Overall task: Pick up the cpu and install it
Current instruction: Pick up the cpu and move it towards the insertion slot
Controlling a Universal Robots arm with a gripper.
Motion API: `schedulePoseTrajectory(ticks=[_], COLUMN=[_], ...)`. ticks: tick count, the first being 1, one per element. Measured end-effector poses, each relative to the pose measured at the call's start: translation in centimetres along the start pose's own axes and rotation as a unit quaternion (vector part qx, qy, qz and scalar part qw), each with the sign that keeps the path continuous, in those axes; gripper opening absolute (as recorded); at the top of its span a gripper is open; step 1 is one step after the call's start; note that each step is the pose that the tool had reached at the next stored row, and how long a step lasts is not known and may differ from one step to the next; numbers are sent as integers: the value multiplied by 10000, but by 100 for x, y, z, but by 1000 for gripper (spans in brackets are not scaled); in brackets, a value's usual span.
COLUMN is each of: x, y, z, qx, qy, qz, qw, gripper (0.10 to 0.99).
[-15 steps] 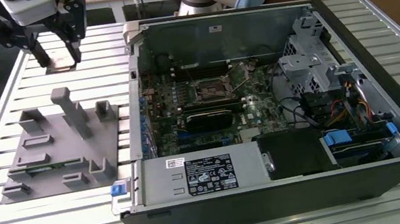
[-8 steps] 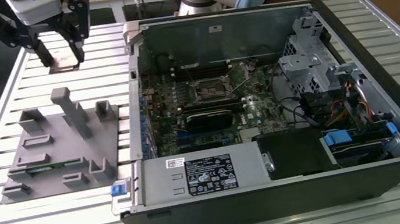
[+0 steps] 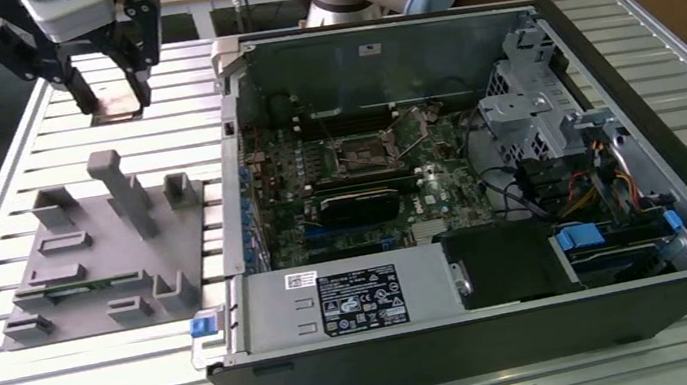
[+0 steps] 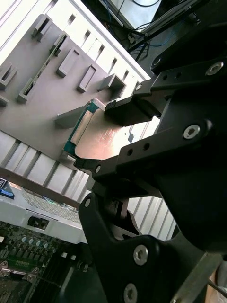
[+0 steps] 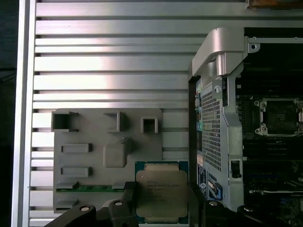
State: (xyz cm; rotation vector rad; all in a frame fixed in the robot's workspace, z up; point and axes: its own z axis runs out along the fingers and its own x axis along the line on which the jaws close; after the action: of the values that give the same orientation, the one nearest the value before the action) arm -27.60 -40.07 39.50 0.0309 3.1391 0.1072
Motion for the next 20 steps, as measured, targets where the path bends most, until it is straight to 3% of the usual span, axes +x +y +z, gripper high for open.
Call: schedulePoseTrajectory(ticks=[20], x=[-196], y=[4], z=[3], qx=[0], qy=[0], qz=[0], qw=[10000], gripper=[525])
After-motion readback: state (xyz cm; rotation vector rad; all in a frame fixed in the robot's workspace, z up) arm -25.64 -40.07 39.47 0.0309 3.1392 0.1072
